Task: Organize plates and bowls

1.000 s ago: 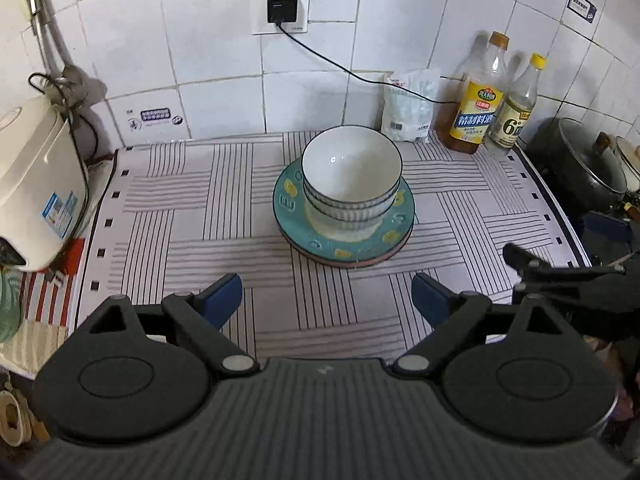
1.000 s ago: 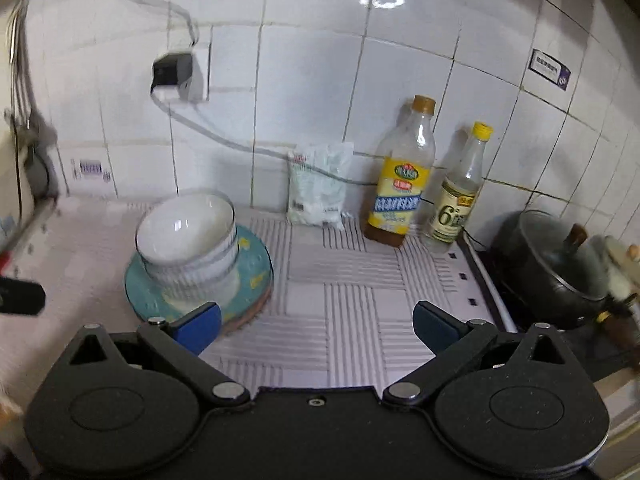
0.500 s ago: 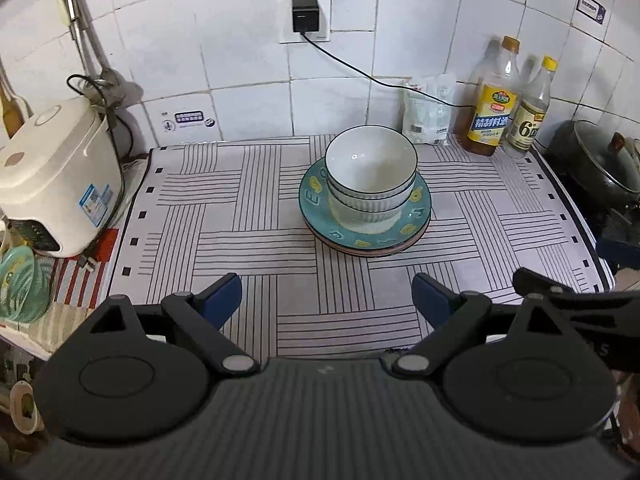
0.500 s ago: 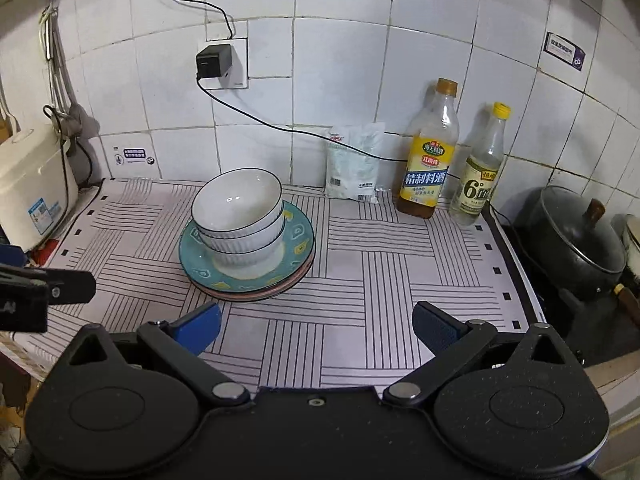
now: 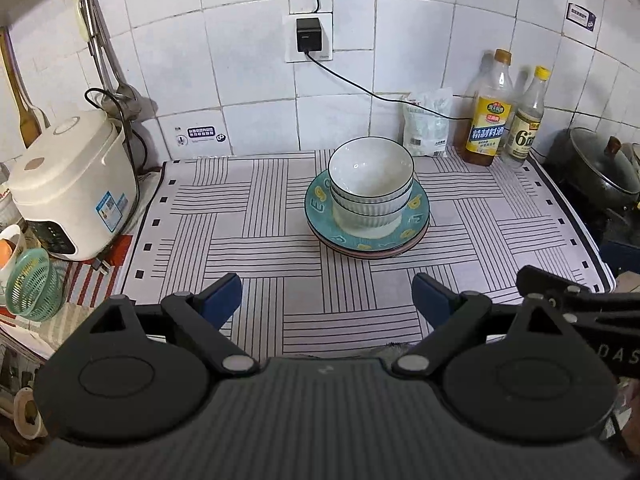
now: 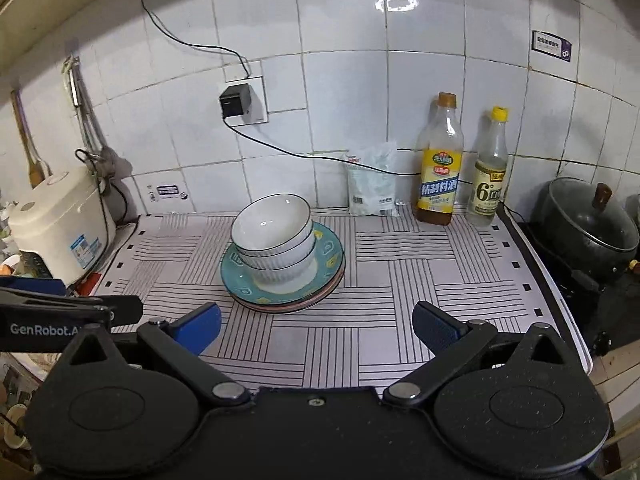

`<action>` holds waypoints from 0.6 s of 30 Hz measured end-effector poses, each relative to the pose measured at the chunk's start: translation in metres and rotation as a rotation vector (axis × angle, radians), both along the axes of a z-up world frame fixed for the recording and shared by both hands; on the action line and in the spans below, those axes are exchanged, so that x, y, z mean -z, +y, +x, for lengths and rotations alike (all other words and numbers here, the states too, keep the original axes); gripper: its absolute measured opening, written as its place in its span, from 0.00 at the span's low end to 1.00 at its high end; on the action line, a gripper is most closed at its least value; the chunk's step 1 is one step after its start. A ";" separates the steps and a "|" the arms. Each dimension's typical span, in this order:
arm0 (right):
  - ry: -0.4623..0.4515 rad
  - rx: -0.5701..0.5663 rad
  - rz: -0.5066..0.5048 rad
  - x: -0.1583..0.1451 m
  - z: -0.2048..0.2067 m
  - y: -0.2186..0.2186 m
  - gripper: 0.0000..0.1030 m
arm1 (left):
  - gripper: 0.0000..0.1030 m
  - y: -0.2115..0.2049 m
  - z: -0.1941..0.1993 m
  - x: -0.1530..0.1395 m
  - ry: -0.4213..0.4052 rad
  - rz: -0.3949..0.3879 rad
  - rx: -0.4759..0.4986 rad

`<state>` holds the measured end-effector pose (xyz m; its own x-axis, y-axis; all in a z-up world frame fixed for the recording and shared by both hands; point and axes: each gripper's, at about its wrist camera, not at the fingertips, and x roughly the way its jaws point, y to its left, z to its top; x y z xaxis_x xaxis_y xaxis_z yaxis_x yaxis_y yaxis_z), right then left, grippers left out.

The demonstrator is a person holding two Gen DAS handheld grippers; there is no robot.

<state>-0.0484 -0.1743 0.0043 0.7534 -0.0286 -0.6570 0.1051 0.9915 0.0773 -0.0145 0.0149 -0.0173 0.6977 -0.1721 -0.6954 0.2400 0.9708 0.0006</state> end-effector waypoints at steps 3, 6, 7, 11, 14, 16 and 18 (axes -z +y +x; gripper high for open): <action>0.000 0.005 -0.041 -0.002 -0.006 0.002 1.00 | 0.90 0.002 -0.003 -0.001 -0.002 -0.009 -0.001; -0.006 0.010 -0.059 -0.005 -0.011 0.003 1.00 | 0.90 0.002 -0.007 -0.001 -0.009 -0.004 0.000; -0.007 0.012 -0.063 -0.006 -0.012 0.003 1.00 | 0.90 0.001 -0.008 -0.001 -0.009 0.000 0.006; -0.008 0.013 -0.082 -0.007 -0.015 0.005 1.00 | 0.90 -0.001 -0.010 0.001 -0.001 -0.003 0.009; -0.010 0.018 -0.083 -0.009 -0.016 0.007 1.00 | 0.90 0.001 -0.012 0.002 -0.004 -0.010 0.006; -0.012 0.019 -0.081 -0.010 -0.017 0.007 1.00 | 0.90 0.001 -0.013 0.002 -0.010 -0.008 0.003; -0.013 0.018 -0.075 -0.011 -0.017 0.008 1.00 | 0.90 0.001 -0.015 0.002 -0.016 -0.005 -0.002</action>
